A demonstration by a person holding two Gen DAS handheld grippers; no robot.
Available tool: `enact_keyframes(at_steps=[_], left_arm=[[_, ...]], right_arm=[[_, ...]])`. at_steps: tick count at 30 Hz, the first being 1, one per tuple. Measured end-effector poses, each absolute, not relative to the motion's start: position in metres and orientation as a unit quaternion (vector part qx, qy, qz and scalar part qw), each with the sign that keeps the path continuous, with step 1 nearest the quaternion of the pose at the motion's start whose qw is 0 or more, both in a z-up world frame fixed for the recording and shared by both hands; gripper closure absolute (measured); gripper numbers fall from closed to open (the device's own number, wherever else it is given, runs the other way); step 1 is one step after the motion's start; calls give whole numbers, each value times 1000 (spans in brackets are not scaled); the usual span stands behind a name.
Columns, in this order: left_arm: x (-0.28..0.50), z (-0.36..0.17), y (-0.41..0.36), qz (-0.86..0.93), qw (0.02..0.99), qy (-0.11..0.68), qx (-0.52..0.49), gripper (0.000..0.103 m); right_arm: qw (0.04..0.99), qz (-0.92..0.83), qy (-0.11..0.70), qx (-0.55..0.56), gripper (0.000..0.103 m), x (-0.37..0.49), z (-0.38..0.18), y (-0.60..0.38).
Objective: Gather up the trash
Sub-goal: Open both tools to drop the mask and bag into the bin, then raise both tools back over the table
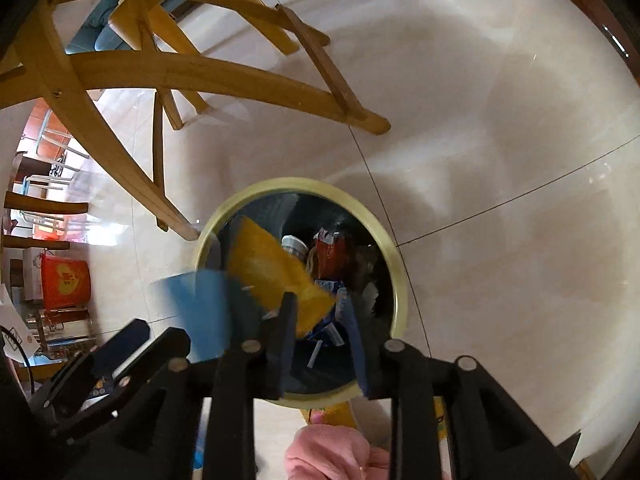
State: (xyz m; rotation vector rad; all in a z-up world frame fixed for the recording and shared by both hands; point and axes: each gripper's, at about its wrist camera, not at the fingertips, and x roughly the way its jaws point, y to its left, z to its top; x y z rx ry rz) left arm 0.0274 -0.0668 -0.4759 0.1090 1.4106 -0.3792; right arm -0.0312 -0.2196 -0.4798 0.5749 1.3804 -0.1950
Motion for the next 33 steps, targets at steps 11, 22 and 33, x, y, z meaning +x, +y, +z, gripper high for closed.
enact_keyframes(at_steps=[11, 22, 33], left_arm=[[18, -428, -60, -161, 751, 639, 45, 42], [-18, -264, -53, -183, 785, 591, 34, 37], [-45, -88, -43, -198, 831, 519, 7, 9]], right_arm=[[746, -67, 614, 248, 74, -44, -429, -221], [780, -27, 578, 240, 74, -77, -276, -218], [828, 13, 522, 202, 74, -107, -117, -215]])
